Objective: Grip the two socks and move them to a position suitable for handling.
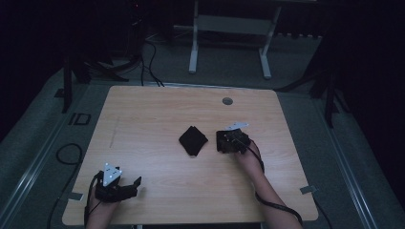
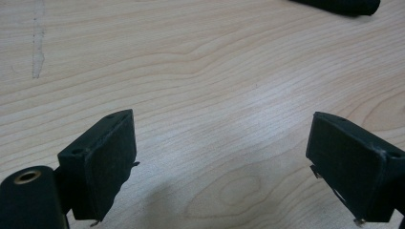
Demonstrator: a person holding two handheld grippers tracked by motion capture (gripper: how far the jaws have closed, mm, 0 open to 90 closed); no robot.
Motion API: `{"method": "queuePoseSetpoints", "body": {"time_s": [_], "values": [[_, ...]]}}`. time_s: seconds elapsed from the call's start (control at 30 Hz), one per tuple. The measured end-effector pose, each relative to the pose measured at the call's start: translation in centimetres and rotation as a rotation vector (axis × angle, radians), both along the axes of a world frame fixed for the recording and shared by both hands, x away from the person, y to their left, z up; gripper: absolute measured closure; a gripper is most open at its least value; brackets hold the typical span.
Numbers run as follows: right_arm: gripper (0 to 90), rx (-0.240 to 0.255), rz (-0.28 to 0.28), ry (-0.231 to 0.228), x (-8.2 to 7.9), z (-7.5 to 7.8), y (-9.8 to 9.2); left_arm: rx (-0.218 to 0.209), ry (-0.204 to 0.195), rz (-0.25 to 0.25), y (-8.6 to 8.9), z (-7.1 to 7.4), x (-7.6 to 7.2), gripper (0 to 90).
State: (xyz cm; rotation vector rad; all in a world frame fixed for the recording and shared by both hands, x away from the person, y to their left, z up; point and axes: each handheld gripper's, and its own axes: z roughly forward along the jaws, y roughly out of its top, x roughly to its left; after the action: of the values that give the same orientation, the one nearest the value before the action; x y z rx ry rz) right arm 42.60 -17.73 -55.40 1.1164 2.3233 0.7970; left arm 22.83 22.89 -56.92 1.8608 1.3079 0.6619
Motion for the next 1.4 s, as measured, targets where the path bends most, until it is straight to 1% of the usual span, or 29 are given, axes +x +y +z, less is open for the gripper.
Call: {"method": "queuePoseSetpoints", "body": {"time_s": [0.07, 0.1, 0.2, 0.3, 0.33, 0.37, 0.47, 0.53, 0.6, 0.67, 0.73, 0.77, 0.8, 0.83, 0.87, 0.9, 0.93, 1.0, 1.07, 1.13, 1.17, 1.2, 1.23, 1.3, 1.33, 1.37, 1.4], "values": [[62.2, -0.022, -0.017, -0.022, -0.1, 0.0, 0.1, -0.005, 0.001, 0.001, 0.0, 0.0, 0.0, 10.2], [66.2, -0.024, -0.024, -0.027, -0.1, 0.0, 0.1, -0.008, 0.002, 0.002, 0.0, 0.0, 0.0, 10.2], [73.0, -0.037, -0.030, -0.038, -0.2, 0.0, 0.1, -0.010, 0.004, 0.003, 0.1, 0.0, 0.0, 10.2], [75.8, -0.003, -0.035, -0.021, -0.3, 0.4, -0.3, -0.012, 0.005, 0.004, 0.1, 0.0, 0.1, 10.2], [75.8, -0.003, -0.035, -0.021, -0.3, 0.4, -0.3, -0.012, 0.005, 0.004, 0.1, 0.0, 0.1, 10.2], [76.0, 0.009, -0.034, -0.021, -0.5, 0.6, -0.3, -0.013, 0.005, 0.004, 0.1, -0.1, 0.1, 10.2], [76.2, 0.056, -0.009, -0.045, -1.5, 2.0, -0.8, -0.013, 0.006, 0.002, 0.0, 0.0, 0.1, 10.2], [76.3, 0.078, 0.005, -0.064, -2.4, 3.0, -1.0, -0.013, 0.006, 0.001, 0.0, 0.0, 0.1, 10.2], [76.3, 0.094, 0.028, -0.089, -3.5, 4.0, -1.1, -0.013, 0.007, 0.000, -0.1, 0.0, 0.1, 10.2], [76.3, 0.087, 0.073, -0.105, -4.9, 5.0, -1.1, -0.014, 0.006, -0.005, -0.2, 0.0, 0.2, 10.2], [76.3, 0.093, 0.104, -0.126, -6.4, 5.9, -1.0, -0.017, 0.005, -0.005, -0.2, 0.0, 0.2, 10.3], [76.3, 0.101, 0.122, -0.137, -7.5, 6.5, -1.0, -0.017, 0.004, -0.005, -0.3, 0.0, 0.2, 10.2], [76.2, 0.117, 0.128, -0.153, -8.7, 7.0, -1.1, -0.018, 0.004, -0.004, -0.3, 0.0, 0.2, 10.2], [76.2, 0.133, 0.132, -0.147, -9.5, 7.2, -1.1, -0.025, 0.006, -0.003, -0.3, 0.0, 0.2, 10.2], [76.1, 0.152, 0.150, -0.149, -10.7, 7.5, -1.2, -0.035, 0.007, -0.005, -0.4, 0.0, 0.3, 10.2], [76.2, 0.157, 0.165, -0.165, -12.0, 7.6, -1.2, -0.043, 0.004, -0.006, -0.6, 0.1, 0.3, 10.3], [76.1, 0.160, 0.179, -0.168, -13.1, 7.6, -1.1, -0.046, 0.002, -0.011, -0.7, 0.1, 0.2, 10.2], [76.0, 0.165, 0.195, -0.155, -14.9, 7.1, -1.0, -0.045, 0.000, -0.026, -1.2, 0.2, 0.2, 10.2], [75.8, 0.166, 0.189, -0.136, -15.7, 6.3, -1.1, -0.055, 0.001, -0.047, -1.7, 0.2, 0.2, 10.3], [75.7, 0.164, 0.175, -0.120, -15.8, 5.2, -1.1, -0.072, 0.003, -0.068, -2.4, 0.1, 0.2, 10.3], [75.5, 0.168, 0.173, -0.098, -15.7, 4.6, -1.1, -0.083, 0.005, -0.083, -2.8, 0.1, 0.2, 10.2], [75.4, 0.159, 0.172, -0.087, -15.6, 4.0, -1.0, -0.090, 0.006, -0.095, -3.2, 0.1, 0.2, 10.3], [75.4, 0.141, 0.162, -0.091, -15.5, 3.4, -1.0, -0.094, 0.004, -0.103, -3.6, 0.1, 0.2, 10.3], [74.9, 0.135, 0.149, -0.077, -15.4, 2.3, -0.8, -0.100, 0.008, -0.118, -4.5, 0.1, 0.1, 10.2], [74.9, 0.135, 0.149, -0.077, -15.4, 2.3, -0.8, -0.100, 0.008, -0.118, -4.5, 0.1, 0.1, 10.2], [74.7, 0.125, 0.134, -0.079, -15.4, 1.8, -0.7, -0.122, 0.018, -0.131, -5.1, 0.1, 0.0, 10.2], [73.2, 0.113, 0.137, -0.068, -15.5, 1.1, -0.5, -0.127, 0.023, -0.139, -5.6, 0.0, -0.1, 10.3]]}}
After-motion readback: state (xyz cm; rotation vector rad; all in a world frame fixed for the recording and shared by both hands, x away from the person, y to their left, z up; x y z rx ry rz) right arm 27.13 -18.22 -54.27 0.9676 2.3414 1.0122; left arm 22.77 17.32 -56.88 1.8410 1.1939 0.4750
